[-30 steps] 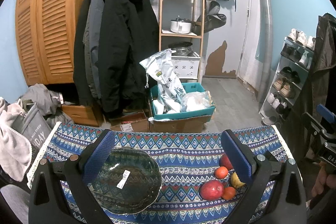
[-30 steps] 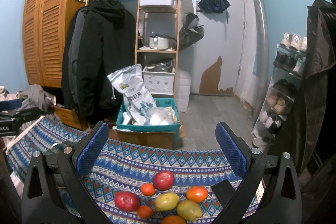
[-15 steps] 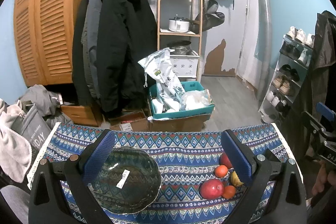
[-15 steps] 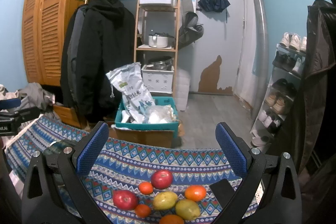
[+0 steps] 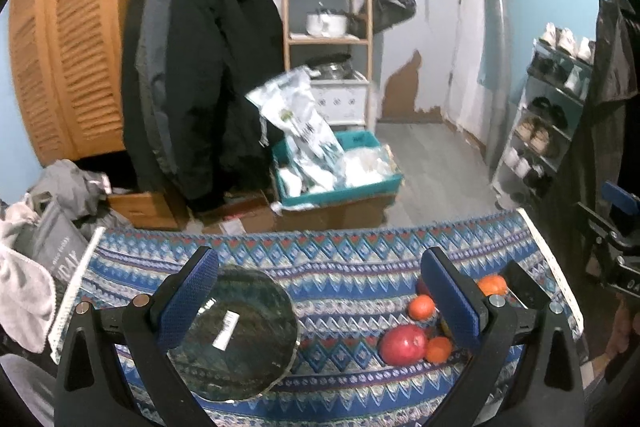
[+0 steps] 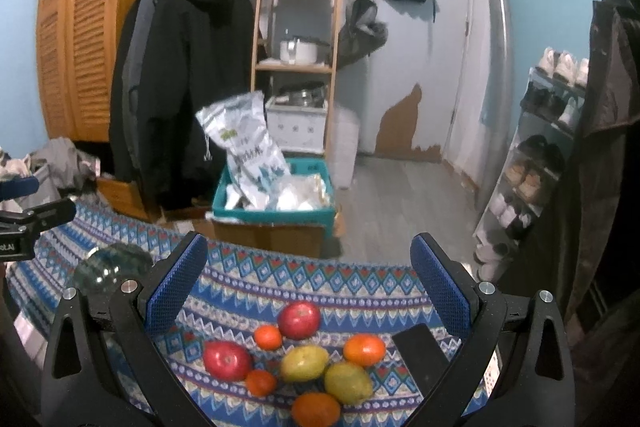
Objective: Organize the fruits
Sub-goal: 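Grasp the red apple with the left tool while the right tool grasps the green mango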
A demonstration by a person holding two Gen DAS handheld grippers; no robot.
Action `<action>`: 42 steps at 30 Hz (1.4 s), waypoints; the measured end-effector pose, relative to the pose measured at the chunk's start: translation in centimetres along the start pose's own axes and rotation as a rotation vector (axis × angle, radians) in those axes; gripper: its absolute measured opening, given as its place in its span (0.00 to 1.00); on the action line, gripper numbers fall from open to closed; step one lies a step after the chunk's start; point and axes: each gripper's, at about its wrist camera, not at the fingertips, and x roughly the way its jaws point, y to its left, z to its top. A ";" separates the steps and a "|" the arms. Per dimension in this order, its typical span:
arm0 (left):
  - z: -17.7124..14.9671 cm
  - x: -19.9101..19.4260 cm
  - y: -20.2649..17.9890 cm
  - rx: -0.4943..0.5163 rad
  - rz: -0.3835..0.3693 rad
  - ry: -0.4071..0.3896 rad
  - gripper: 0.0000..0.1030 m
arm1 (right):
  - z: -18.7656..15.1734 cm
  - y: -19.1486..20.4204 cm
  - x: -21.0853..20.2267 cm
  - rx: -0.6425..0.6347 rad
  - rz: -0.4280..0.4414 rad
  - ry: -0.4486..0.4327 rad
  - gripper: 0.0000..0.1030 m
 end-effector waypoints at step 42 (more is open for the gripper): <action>-11.2 18.7 -7.9 0.102 -0.099 0.552 0.99 | -14.9 -6.2 14.3 0.071 -0.061 0.651 0.93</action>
